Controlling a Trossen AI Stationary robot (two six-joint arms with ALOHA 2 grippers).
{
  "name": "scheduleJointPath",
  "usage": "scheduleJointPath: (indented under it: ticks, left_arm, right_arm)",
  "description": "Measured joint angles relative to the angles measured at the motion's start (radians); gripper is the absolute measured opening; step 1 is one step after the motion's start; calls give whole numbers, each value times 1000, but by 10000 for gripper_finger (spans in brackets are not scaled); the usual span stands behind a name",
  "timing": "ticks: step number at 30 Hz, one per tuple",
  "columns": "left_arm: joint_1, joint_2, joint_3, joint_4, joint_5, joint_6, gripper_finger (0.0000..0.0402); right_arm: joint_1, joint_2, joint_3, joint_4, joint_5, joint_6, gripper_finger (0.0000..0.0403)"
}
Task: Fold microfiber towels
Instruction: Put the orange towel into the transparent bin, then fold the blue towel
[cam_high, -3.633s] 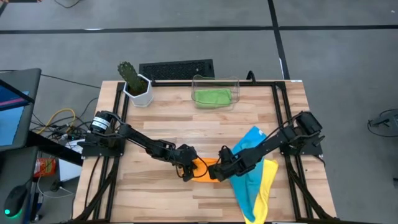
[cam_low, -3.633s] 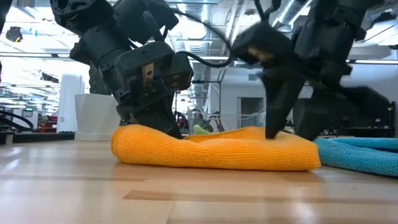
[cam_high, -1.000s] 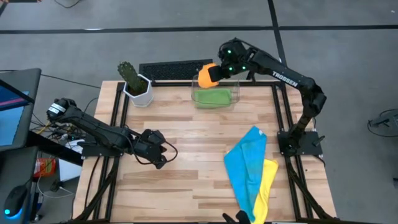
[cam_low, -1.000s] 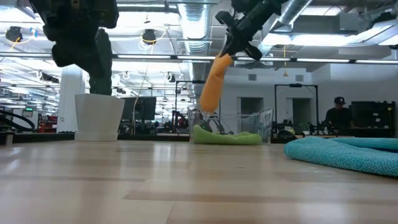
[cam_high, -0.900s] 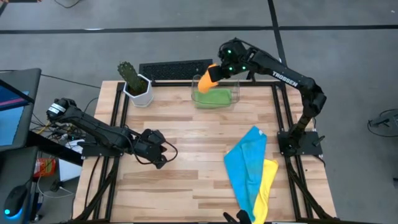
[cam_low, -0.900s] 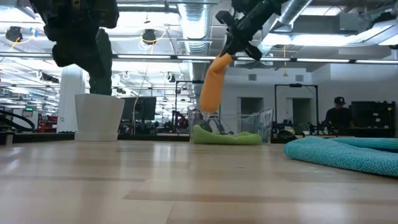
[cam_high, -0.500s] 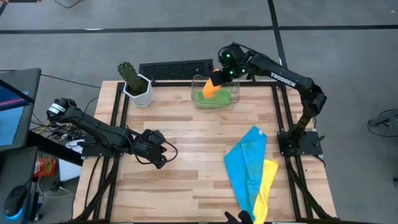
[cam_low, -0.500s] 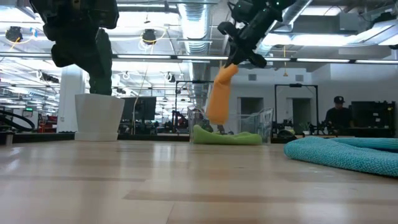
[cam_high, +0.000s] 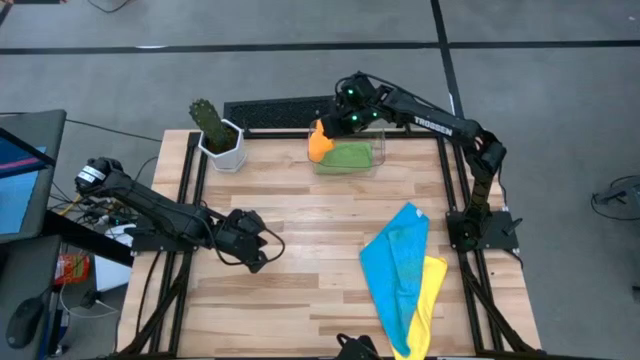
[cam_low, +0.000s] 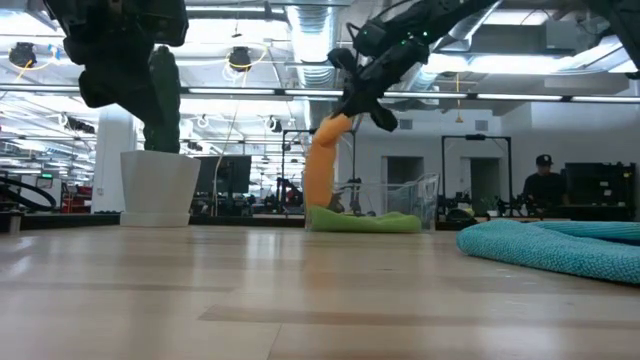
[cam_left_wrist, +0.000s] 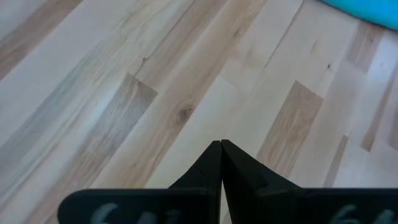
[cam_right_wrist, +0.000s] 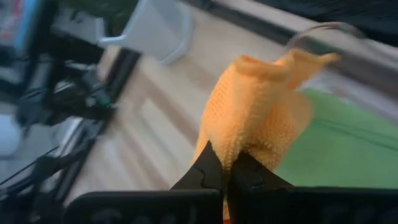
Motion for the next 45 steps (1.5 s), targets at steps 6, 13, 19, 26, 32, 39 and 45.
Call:
scheduleJointPath:
  ticks: [6, 13, 19, 26, 32, 39, 45]
  left_arm:
    - [0, 0, 0, -12, -11, 1, 0]
    - [0, 0, 0, -12, -20, 2, 0]
    - [0, 0, 0, -12, -22, 2, 0]
    - [0, 0, 0, -9, -24, 0, 0]
    - [0, 0, 0, -8, -24, -8, 0]
    - [0, 0, 0, -8, -22, -15, 0]
    - [-6, 0, 0, -8, -14, -26, 0]
  right_arm:
    - [-21, -2, 3, -139, -4, -50, 17]
    - [-59, -2, -43, -225, 49, -107, 17]
    - [-75, -2, -70, -253, 106, -123, 49]
    - [-72, -2, -109, -261, 187, -145, 128]
    - [-93, -2, -91, -315, 258, -149, 184]
    - [-113, -2, -56, -377, 265, -175, 198]
    - [-113, -35, -13, -492, 250, -260, 176]
